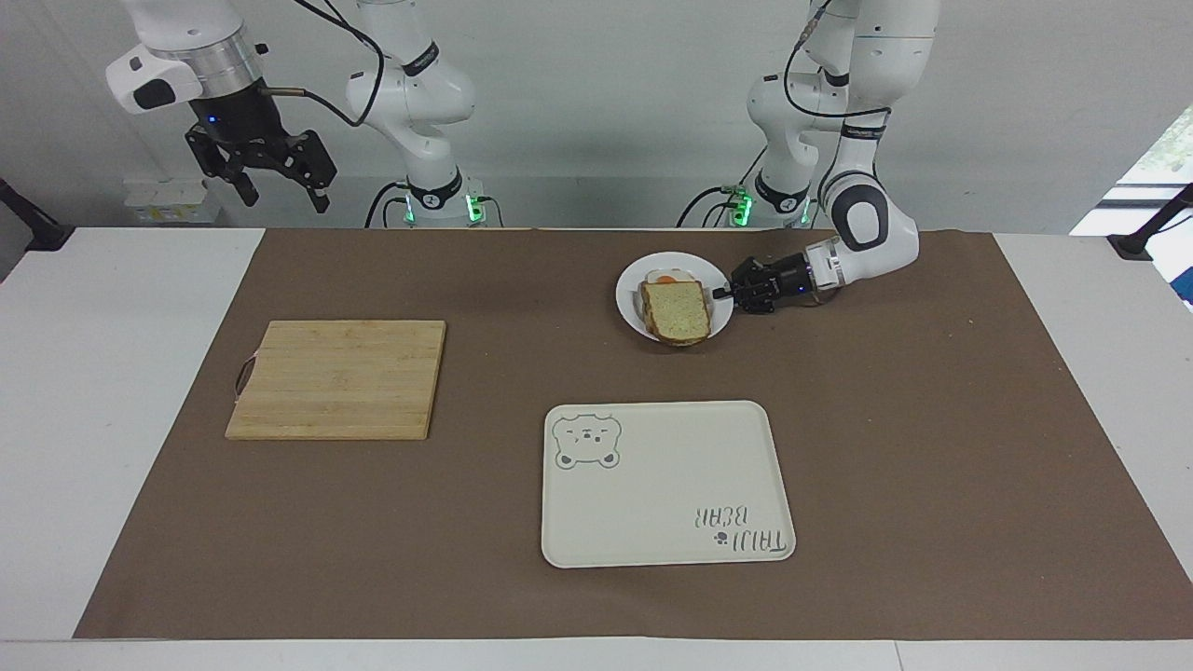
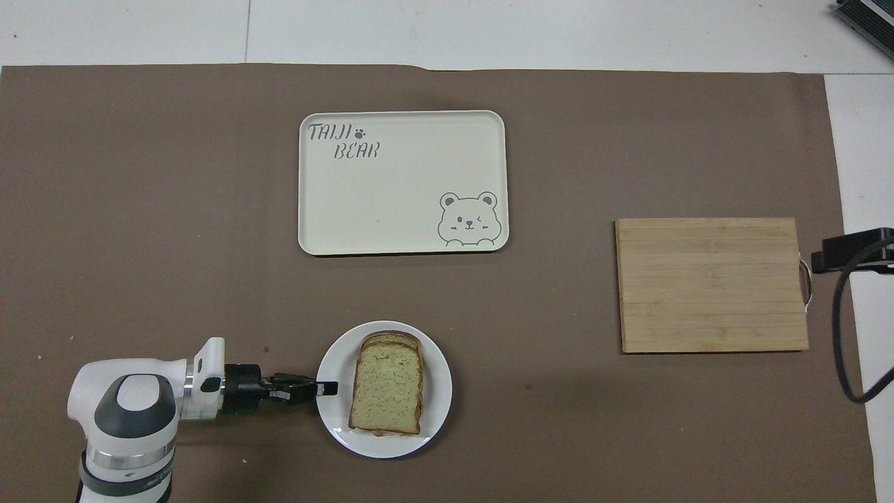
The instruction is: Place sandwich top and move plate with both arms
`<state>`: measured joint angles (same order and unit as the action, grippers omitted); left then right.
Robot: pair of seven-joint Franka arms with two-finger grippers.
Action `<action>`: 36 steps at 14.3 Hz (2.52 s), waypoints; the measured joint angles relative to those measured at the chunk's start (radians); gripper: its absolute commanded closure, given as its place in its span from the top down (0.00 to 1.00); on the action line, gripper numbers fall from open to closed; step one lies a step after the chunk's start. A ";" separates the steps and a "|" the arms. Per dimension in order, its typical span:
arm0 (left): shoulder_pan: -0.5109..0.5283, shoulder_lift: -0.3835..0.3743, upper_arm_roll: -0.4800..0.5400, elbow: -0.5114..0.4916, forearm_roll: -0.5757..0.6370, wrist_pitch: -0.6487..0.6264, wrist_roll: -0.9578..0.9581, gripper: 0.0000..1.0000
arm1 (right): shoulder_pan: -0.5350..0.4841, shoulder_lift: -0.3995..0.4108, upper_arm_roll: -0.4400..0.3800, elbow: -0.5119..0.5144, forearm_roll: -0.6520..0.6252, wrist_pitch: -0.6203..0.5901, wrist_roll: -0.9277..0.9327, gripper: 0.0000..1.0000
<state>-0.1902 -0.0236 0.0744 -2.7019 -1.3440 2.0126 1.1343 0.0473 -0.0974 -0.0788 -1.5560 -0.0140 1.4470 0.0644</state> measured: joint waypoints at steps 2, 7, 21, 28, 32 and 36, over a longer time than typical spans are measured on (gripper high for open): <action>0.019 0.000 0.006 0.015 -0.006 0.003 -0.001 0.00 | 0.000 0.000 0.000 0.000 0.000 0.000 -0.001 1.00; 0.068 0.014 0.008 0.218 -0.008 -0.009 -0.279 0.00 | 0.000 0.000 0.000 0.000 0.000 0.002 -0.003 1.00; 0.001 0.605 -0.120 0.978 -0.010 0.272 -0.604 0.00 | -0.003 -0.004 -0.019 0.000 0.000 -0.061 -0.052 1.00; 0.003 0.594 -0.093 1.011 0.171 0.273 -0.650 1.00 | -0.015 -0.013 -0.036 0.000 0.000 -0.069 -0.093 1.00; 0.004 0.469 -0.056 1.030 0.552 0.235 -0.826 1.00 | -0.015 -0.013 -0.037 -0.002 0.000 -0.072 -0.093 1.00; 0.015 0.311 0.012 1.037 0.869 0.054 -0.871 1.00 | -0.015 -0.014 -0.038 -0.002 -0.003 -0.072 -0.093 1.00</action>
<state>-0.1748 0.2875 0.0861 -1.6650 -0.4752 2.0664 0.2634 0.0320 -0.1109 -0.1164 -1.5576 -0.0173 1.3750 -0.0288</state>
